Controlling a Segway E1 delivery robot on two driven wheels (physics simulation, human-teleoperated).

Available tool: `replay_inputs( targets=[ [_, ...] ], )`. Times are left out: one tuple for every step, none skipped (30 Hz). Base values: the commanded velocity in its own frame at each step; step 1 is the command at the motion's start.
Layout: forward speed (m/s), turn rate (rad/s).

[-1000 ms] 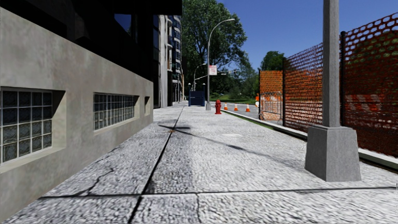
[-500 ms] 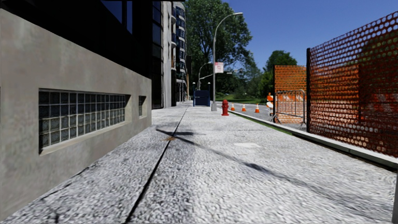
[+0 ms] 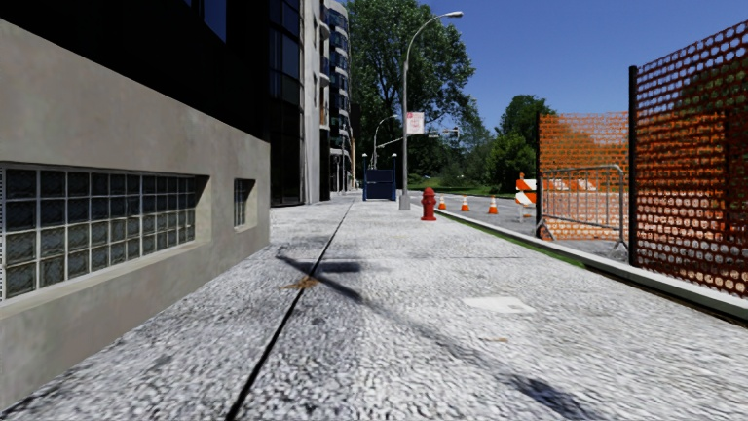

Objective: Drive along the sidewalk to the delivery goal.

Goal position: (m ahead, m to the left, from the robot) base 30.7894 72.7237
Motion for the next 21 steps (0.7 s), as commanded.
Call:
replay_inputs(
  targets=[
    [1.83,0.0],
    [1.85,0.0],
    [1.92,0.0],
    [1.94,0.0],
    [1.95,0.0],
    [1.95,0.0],
    [1.96,0.0],
    [1.96,0.0],
    [1.97,0.0],
    [1.97,0.0],
    [1.97,0.0],
    [1.97,0.0],
    [1.97,0.0],
    [1.97,0.0],
    [1.97,0.0],
    [1.97,0.0],
    [1.97,0.0],
    [1.97,0.0],
    [1.97,0.0],
    [2.0,0.0],
    [2.0,0.0]
  ],
)
